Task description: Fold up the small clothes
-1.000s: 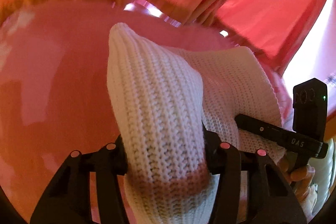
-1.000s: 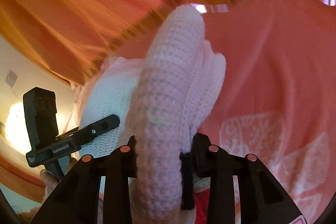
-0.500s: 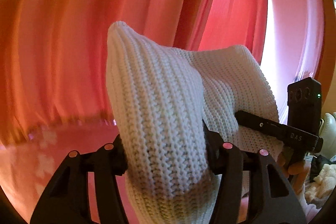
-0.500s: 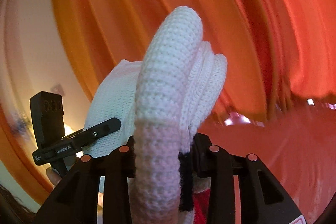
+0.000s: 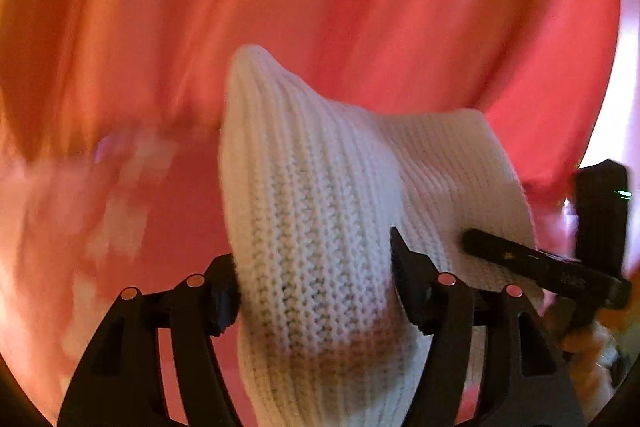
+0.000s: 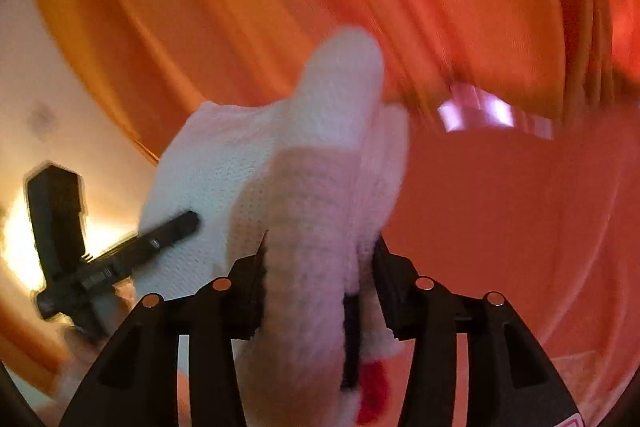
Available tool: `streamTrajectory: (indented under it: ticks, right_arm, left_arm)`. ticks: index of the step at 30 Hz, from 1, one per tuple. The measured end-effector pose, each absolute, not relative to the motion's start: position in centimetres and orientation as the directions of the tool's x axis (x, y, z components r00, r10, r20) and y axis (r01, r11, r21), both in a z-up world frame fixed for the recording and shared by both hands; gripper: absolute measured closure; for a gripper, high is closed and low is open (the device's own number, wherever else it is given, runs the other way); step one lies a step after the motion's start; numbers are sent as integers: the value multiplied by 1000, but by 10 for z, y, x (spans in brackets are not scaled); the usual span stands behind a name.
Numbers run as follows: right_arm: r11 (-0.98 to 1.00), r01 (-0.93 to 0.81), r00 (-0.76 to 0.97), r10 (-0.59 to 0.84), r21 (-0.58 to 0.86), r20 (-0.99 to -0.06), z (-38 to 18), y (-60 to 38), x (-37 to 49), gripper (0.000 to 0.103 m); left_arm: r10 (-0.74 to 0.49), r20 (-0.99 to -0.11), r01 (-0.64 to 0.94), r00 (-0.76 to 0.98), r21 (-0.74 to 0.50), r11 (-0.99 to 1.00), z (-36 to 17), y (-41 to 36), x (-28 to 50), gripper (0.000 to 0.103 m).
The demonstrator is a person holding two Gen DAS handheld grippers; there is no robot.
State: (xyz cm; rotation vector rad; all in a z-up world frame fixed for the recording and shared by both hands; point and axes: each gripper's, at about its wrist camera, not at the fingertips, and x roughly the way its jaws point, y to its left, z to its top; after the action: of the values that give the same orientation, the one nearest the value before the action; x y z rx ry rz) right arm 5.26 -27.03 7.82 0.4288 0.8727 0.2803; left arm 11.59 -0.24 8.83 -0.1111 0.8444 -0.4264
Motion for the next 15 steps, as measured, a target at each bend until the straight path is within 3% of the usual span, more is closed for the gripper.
streamTrajectory:
  ticks: [2, 3, 4, 6, 10, 12, 14, 15]
  right_arm:
    - [910, 62, 543, 314, 410, -779, 30, -279, 63, 65]
    - [886, 114, 535, 327, 450, -779, 26, -289, 62, 71]
    - [862, 96, 555, 369, 498, -745, 33, -291, 59, 72]
    - [863, 4, 631, 390, 505, -671, 65, -291, 45, 72]
    - [862, -139, 634, 455, 487, -625, 89, -263, 28, 85]
    - [874, -159, 560, 462, 459, -687, 71, -241, 38, 86]
    - [922, -138, 465, 383, 362, -799, 39, -225, 50, 86]
    - [944, -105, 390, 329, 313, -860, 13, -221, 58, 94]
  left_arm:
    - [-266, -811, 202, 521, -186, 962, 32, 4, 135, 48]
    - [-235, -825, 169, 513, -171, 971, 16, 12, 136, 48]
    - [-219, -831, 148, 511, -165, 975, 13, 20, 134, 47]
    - [-219, -815, 148, 537, -164, 975, 30, 30, 126, 46]
    - [-199, -705, 189, 681, -93, 977, 58, 17, 90, 30]
    - [-230, -711, 227, 665, -101, 969, 54, 6, 90, 28]
    - [-214, -756, 251, 619, -67, 966, 37, -8, 88, 27]
    - [-190, -780, 258, 597, -38, 965, 26, -12, 87, 27]
